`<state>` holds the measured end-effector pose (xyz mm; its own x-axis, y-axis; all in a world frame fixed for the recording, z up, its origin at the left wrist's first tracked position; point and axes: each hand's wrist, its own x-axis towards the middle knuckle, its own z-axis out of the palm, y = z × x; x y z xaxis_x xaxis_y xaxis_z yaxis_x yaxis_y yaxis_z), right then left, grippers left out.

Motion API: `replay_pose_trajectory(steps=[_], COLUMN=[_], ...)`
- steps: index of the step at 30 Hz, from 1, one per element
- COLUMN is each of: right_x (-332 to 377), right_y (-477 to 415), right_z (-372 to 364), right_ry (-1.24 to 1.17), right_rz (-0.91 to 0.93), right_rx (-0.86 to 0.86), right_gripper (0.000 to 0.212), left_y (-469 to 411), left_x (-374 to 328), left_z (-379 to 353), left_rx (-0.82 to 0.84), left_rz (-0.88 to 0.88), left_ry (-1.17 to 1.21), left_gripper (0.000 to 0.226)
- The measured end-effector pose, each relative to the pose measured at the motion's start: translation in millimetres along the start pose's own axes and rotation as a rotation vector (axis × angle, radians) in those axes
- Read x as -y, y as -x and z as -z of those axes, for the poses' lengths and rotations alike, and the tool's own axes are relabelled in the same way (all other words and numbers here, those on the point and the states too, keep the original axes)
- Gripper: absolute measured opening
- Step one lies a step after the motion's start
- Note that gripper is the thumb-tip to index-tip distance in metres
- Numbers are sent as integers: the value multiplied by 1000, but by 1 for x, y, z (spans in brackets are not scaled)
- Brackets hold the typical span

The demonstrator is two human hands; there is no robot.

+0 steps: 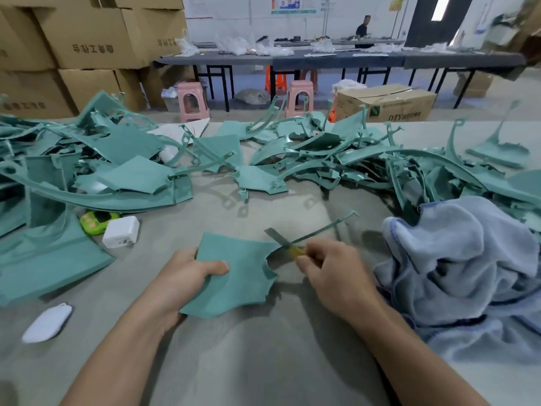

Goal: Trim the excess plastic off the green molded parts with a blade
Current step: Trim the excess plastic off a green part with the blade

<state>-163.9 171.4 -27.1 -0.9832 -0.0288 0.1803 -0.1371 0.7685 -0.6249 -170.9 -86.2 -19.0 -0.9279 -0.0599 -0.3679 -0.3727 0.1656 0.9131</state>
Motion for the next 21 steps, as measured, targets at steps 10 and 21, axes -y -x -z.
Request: replay_pose_trajectory(steps=[10, 21], right_x=[-6, -2], right_y=[-3, -2], right_z=[-4, -8], right_ry=[-49, 53], right_rz=[44, 15], right_rx=[-24, 63], right_gripper=[23, 22], left_y=[-1, -8], left_x=[1, 6], left_z=[1, 3], left_rx=[12, -5], left_rz=[-12, -18], left_ry=[11, 31], left_gripper=[14, 15])
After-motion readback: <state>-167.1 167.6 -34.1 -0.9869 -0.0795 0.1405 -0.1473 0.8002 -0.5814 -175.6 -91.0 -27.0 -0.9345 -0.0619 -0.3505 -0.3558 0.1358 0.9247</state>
